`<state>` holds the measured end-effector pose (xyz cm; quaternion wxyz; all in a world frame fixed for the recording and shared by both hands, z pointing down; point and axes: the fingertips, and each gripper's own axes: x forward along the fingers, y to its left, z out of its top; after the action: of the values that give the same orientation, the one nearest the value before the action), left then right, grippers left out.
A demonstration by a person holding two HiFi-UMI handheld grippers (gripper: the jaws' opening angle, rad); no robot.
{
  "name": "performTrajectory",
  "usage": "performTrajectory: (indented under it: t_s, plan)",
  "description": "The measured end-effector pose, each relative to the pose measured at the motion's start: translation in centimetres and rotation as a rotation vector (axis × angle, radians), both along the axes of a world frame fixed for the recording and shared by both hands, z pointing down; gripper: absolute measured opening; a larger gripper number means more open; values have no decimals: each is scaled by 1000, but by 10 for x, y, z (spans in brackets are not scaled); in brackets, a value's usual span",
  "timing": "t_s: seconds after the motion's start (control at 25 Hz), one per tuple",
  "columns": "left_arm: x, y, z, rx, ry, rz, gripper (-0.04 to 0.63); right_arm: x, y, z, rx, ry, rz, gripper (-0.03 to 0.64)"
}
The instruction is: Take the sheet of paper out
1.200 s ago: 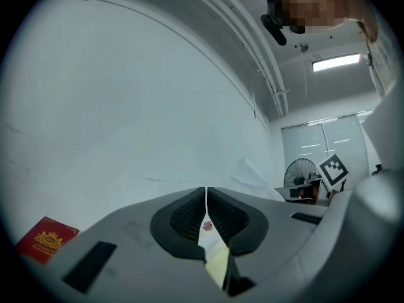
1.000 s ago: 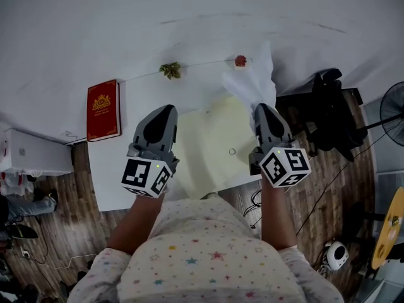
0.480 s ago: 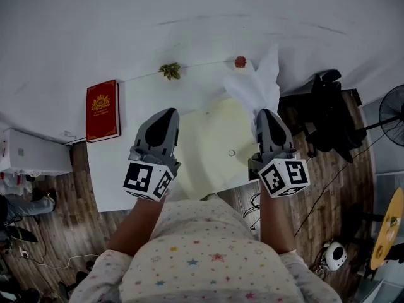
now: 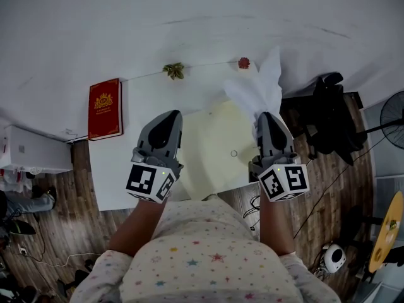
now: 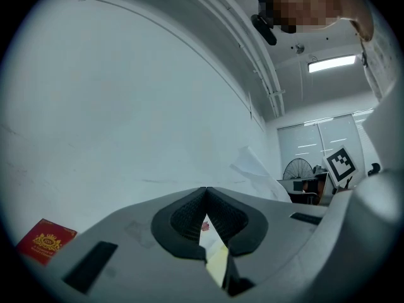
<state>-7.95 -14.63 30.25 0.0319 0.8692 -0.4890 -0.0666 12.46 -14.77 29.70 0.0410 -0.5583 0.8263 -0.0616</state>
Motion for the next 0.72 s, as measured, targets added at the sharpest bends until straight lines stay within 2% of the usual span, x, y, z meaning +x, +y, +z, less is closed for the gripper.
performTrajectory:
  t_s: [0.72]
  plan:
    - [1, 1, -2, 3, 21, 13, 14, 2, 6, -9, 26, -3, 20, 2]
